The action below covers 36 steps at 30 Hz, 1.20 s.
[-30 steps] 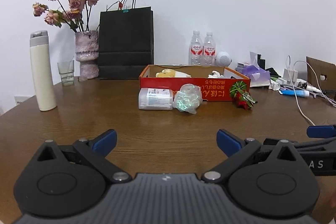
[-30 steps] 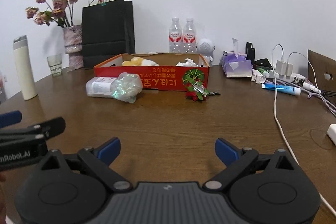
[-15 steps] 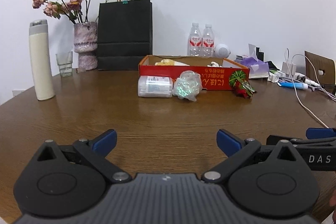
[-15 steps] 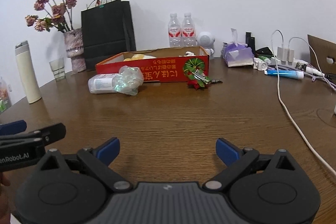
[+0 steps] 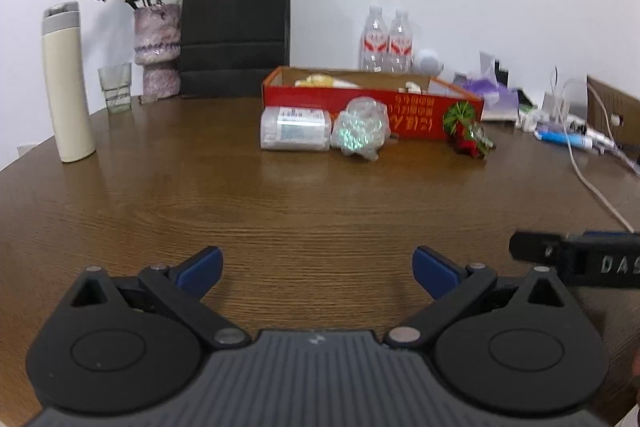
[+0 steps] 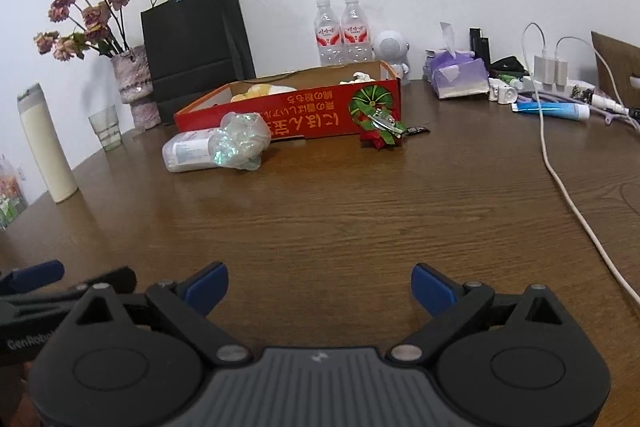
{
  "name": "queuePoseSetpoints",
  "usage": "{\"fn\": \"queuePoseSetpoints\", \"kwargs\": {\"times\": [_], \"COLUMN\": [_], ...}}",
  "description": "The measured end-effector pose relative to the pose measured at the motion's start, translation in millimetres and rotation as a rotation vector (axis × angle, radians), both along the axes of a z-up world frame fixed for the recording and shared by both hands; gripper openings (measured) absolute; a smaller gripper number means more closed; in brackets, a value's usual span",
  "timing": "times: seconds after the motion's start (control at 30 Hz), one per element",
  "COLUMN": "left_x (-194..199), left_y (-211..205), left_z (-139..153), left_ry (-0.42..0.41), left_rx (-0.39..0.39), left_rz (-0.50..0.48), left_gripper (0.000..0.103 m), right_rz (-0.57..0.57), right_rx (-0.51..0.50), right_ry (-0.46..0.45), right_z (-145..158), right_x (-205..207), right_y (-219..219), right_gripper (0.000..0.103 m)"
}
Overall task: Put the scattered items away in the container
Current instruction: 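Withdraw both grippers from the box toward the items on the table, then grasp the clear plastic bag with the left gripper while the right grasps the red rose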
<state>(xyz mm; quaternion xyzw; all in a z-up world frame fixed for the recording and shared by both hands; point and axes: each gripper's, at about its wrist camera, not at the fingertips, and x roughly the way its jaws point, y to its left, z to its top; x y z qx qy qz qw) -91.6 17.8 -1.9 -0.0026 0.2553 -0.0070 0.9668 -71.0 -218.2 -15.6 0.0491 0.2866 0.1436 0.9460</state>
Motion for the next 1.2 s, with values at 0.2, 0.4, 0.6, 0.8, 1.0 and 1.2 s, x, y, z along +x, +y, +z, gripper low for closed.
{"fn": "queuePoseSetpoints", "kwargs": {"times": [0.2, 0.4, 0.6, 0.8, 1.0, 1.2], "left_x": [41, 114, 198, 232, 231, 227], "left_y": [-1, -17, -36, -37, -40, -43], "left_z": [31, 65, 56, 28, 19, 20], "left_ry": [-0.012, -0.066, -0.007, 0.108, 0.092, 0.068], "left_rx": [0.000, 0.089, 0.159, 0.180, 0.168, 0.122], "left_rz": [-0.052, -0.190, -0.320, -0.312, -0.337, -0.353], "left_gripper": [0.103, 0.103, 0.103, 0.069, 0.032, 0.026], "right_rz": [0.024, 0.047, 0.091, 0.142, 0.123, 0.095], "right_rx": [0.079, 0.029, -0.068, -0.109, -0.097, -0.069], "right_ry": [0.092, 0.027, 0.061, 0.089, 0.072, 0.013], "right_z": [23, 54, 44, 20, 7, 13], "right_x": [49, 129, 219, 253, 247, 227], "right_y": [-15, -31, -26, -15, -10, -19], "right_gripper": [0.098, 0.098, 0.087, 0.062, 0.045, 0.042]}}
